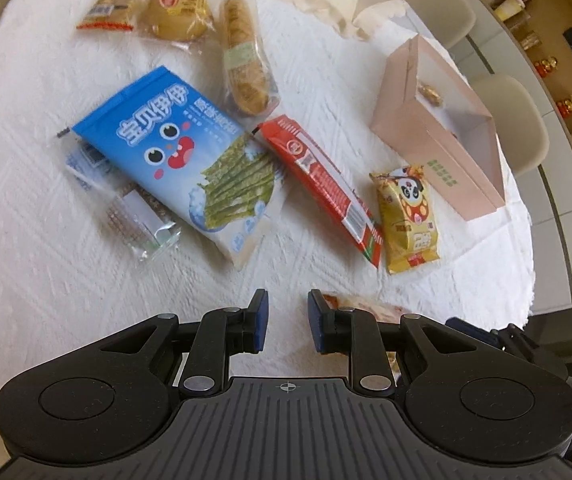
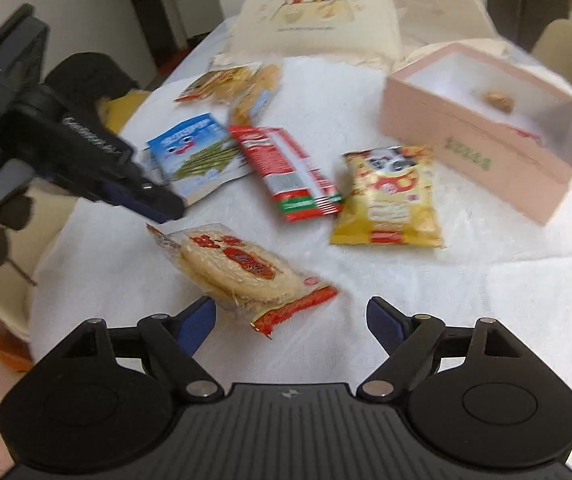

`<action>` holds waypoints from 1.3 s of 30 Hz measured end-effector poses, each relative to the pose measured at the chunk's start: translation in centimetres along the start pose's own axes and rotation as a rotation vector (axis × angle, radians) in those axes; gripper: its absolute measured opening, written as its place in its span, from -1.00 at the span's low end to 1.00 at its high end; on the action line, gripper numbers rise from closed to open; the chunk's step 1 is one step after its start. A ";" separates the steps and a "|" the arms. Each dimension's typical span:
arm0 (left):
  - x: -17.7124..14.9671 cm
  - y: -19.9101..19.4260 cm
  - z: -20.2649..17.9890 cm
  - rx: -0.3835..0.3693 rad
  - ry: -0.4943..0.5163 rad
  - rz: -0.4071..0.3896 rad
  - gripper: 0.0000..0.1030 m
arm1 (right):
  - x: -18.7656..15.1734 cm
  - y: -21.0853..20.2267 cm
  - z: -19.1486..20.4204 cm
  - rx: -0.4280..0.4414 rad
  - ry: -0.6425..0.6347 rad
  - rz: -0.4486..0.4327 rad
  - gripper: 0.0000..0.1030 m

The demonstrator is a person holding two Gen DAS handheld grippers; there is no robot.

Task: Organize snacks

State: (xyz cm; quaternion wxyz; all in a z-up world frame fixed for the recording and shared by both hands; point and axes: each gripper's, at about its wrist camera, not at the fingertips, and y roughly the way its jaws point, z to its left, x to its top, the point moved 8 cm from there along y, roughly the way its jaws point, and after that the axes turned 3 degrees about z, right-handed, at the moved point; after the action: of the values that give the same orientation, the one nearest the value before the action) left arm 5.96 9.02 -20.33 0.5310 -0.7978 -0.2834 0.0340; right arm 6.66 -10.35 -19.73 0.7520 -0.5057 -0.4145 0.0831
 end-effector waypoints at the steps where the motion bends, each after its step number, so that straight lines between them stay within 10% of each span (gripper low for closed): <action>1: -0.1 -0.4 0.0 0.003 -0.004 -0.005 -0.51 | -0.1 -0.4 0.1 0.028 -0.012 0.009 0.61; 5: -1.8 -1.6 -0.4 -0.041 -0.046 0.042 -0.51 | -0.4 -3.1 0.9 0.113 -0.160 -0.025 0.61; 12: -7.5 2.9 -3.4 -0.151 -0.072 0.232 -0.51 | 3.4 1.9 -4.4 -0.196 -0.066 -0.107 0.60; 17: -5.2 2.6 -1.6 -0.097 -0.134 0.095 -0.51 | 1.8 4.6 -3.5 -0.253 -0.149 -0.054 0.51; 22: -1.6 2.1 -0.6 0.010 -0.088 -0.026 -0.25 | -0.2 4.3 -0.5 -0.104 -0.106 -0.017 0.50; 36: -5.2 5.2 -9.0 0.298 0.429 -0.026 -0.23 | -1.6 0.2 -11.5 -0.353 0.238 -0.087 0.52; 39: -6.1 6.4 -10.6 0.307 0.521 -0.024 0.41 | -2.9 0.3 -13.5 -0.375 0.293 -0.075 0.57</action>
State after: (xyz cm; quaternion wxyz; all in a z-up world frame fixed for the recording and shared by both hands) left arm 7.30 -4.47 -22.82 0.7006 -0.6867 -0.1386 -0.1358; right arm 14.41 -21.10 -23.48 0.6995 -0.6276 -0.3276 -0.0977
